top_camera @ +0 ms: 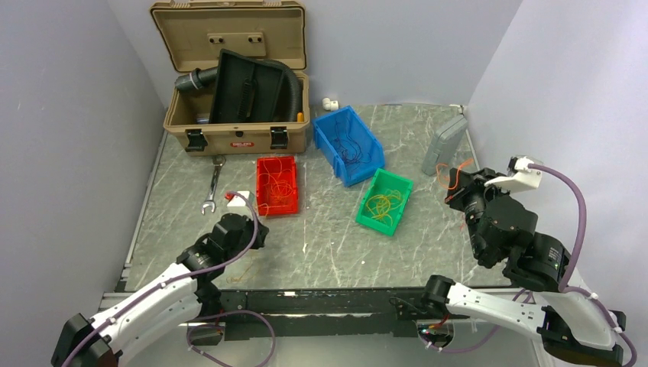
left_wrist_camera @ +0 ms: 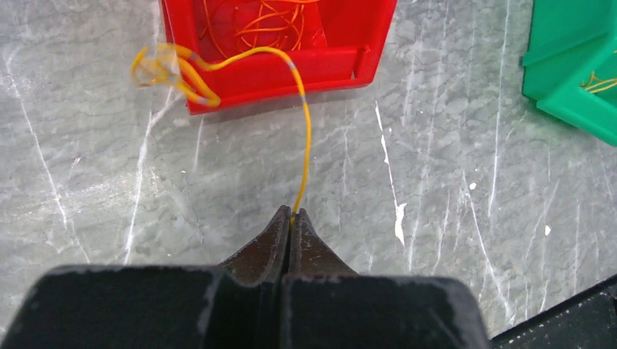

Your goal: Untangle the cables

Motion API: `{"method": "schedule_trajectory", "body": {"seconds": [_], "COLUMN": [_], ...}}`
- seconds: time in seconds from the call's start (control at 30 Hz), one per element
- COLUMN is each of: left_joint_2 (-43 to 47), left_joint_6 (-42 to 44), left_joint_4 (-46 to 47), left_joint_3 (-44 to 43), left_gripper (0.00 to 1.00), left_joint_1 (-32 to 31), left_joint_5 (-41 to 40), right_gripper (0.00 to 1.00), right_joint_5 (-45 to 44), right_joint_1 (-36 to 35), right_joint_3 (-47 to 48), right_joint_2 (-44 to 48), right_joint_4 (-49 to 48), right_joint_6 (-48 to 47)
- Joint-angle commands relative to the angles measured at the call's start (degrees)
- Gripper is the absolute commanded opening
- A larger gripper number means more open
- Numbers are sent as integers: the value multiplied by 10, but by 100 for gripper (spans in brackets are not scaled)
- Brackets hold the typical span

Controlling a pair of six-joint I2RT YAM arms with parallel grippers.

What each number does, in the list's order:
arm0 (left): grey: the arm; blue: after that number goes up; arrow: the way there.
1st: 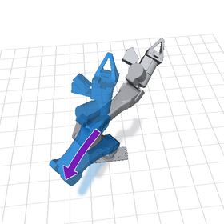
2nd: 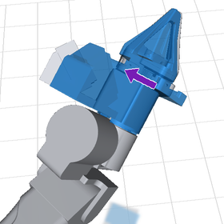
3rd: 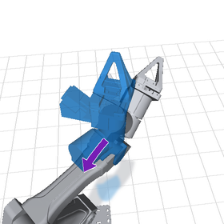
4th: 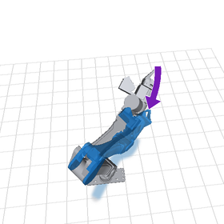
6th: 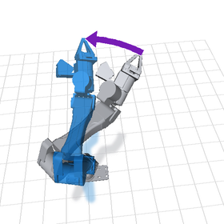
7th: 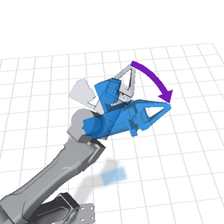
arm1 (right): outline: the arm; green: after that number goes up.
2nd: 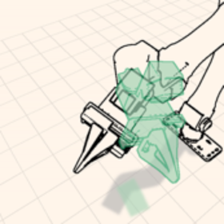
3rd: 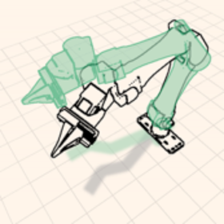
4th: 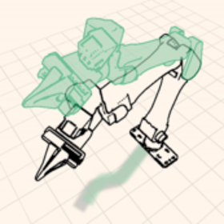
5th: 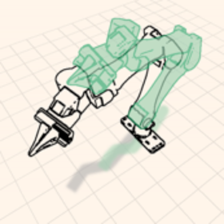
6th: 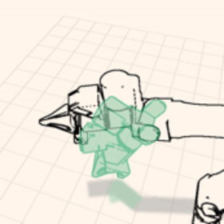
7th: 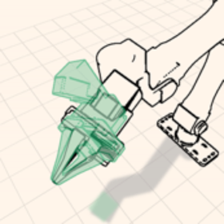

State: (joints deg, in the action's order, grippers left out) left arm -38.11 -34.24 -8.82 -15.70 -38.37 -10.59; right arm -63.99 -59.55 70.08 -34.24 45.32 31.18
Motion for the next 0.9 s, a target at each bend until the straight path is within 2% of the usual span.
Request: {"method": "schedule_trajectory", "body": {"seconds": [0.0,0.13,0.37,0.63,0.87], "left_joint_2": [23,30,33,45,58], "left_joint_6": [21,52,78,87,92], "left_joint_4": [10,13,-55,-158,-203], "left_joint_3": [-12,-39,-114,-188,-228], "left_gripper": [0,0,0,0,0], "left_joint_1": [6,5,6,5,6], "left_joint_5": [26,61,58,-42,-56], "right_gripper": [0,0,0,0,0], "right_joint_5": [67,150,239,347,394], "right_joint_1": [0,0,0,-1,1], "right_joint_3": [2,0,35,67,119], "right_joint_2": [1,-28,-104,-196,-298], "right_joint_4": [-43,-69,-80,-166,-230], "right_joint_6": [-35,-56,-91,-139,-175]}}
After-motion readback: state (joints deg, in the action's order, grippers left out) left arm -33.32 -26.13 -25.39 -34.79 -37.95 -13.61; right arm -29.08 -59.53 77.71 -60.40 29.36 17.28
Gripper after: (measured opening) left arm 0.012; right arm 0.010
